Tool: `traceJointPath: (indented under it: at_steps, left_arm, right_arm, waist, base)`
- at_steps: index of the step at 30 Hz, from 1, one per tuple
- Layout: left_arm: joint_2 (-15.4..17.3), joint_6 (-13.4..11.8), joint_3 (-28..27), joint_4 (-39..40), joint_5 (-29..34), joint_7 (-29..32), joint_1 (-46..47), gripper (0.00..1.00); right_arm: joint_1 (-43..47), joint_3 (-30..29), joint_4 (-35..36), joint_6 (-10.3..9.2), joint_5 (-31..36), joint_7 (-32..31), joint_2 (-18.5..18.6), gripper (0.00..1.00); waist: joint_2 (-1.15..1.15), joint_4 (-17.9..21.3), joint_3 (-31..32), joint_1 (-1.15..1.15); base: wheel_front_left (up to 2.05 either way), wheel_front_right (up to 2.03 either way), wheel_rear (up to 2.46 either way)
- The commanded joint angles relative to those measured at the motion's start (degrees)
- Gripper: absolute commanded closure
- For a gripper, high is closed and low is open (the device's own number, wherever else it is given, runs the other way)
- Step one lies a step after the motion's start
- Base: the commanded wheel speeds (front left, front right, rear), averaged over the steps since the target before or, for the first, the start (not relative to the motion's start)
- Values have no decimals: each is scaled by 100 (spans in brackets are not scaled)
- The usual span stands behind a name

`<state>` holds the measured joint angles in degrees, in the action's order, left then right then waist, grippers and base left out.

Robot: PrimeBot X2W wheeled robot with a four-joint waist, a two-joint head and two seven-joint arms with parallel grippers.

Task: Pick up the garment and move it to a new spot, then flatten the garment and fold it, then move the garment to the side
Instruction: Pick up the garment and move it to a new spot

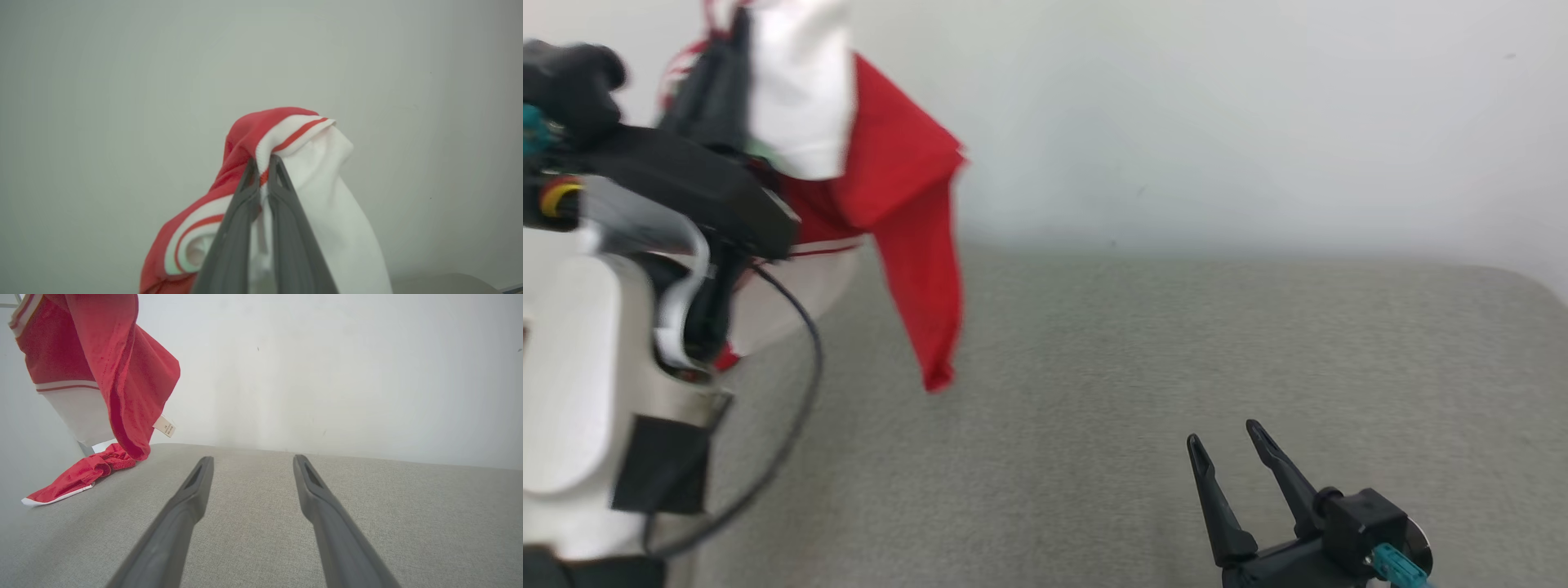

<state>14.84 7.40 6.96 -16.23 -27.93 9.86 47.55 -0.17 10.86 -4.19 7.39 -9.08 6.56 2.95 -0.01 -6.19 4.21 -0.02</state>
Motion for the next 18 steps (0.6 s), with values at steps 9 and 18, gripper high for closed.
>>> traceJointPath:
  at_steps: [9,18]
  left_arm:
    - [-812,-189,506,1275,-154,-135,-910,100]
    - [-1115,-322,979,912,-277,-860,-1597,100]
  right_arm:
    - [-221,48,108,19,137,-142,-8,0]
    - [-338,114,231,19,187,-237,-11,0]
  waist:
    - [1,1656,-28,2]
    - [1,2475,-574,2]
  base:
    - [0,0,0]
    - [0,0,0]
